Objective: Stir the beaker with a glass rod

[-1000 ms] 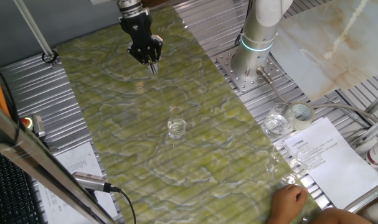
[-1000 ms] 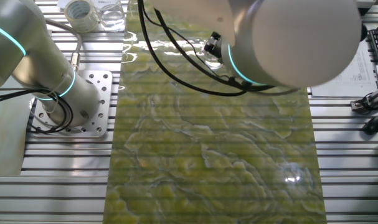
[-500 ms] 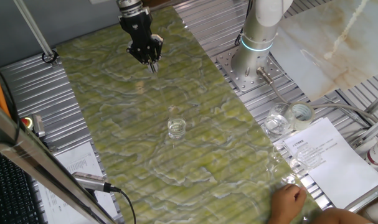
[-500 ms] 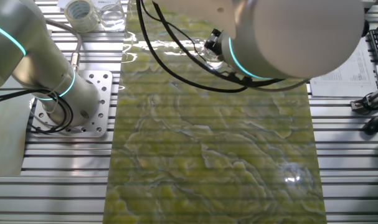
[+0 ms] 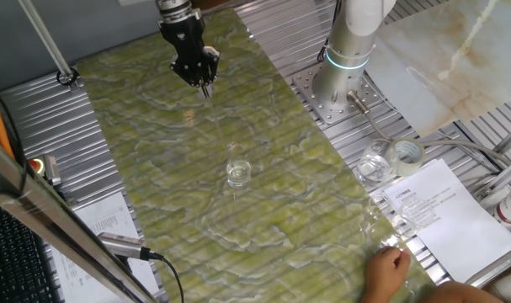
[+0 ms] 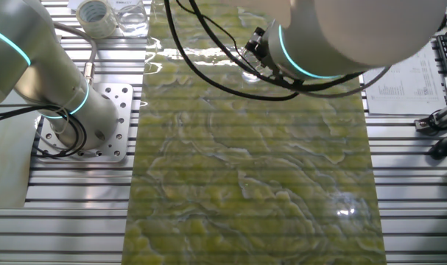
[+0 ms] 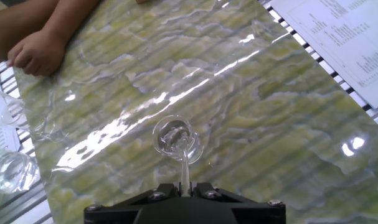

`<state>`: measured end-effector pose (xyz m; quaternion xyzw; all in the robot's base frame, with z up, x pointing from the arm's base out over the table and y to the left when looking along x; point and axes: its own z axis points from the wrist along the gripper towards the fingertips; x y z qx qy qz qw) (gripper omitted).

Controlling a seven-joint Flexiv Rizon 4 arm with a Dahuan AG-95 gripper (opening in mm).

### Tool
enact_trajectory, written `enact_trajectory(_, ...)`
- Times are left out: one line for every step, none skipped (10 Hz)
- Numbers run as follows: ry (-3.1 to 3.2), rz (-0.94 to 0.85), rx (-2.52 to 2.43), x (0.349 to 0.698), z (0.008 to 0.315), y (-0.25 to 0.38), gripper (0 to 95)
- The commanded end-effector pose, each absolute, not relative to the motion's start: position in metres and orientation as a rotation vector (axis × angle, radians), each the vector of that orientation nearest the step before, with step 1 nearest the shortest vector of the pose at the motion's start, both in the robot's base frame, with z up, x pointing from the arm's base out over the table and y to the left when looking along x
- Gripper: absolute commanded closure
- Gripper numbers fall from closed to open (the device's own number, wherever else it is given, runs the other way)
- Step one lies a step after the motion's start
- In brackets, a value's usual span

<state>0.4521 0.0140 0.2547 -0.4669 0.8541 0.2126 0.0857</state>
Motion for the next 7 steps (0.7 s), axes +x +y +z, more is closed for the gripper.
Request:
enact_trajectory(2.546,0.632,-1.398,0.453,0.256,0.014,95.0)
enact_trajectory(2.546,0.632,-1.404,0.454,0.257,0.015,95.0)
enact_trajectory(2.549,0.631,-1.411,0.455,0.259,0.016,95.0)
enact_trajectory(2.556,0.624,-1.411,0.457,0.261,0.018,95.0)
enact_trajectory(2.568,0.612,-1.413,0.459,0.265,0.020,95.0)
enact_trajectory(2.577,0.602,-1.415,0.461,0.267,0.022,95.0)
enact_trajectory(2.588,0.599,-1.403,0.463,0.269,0.024,95.0)
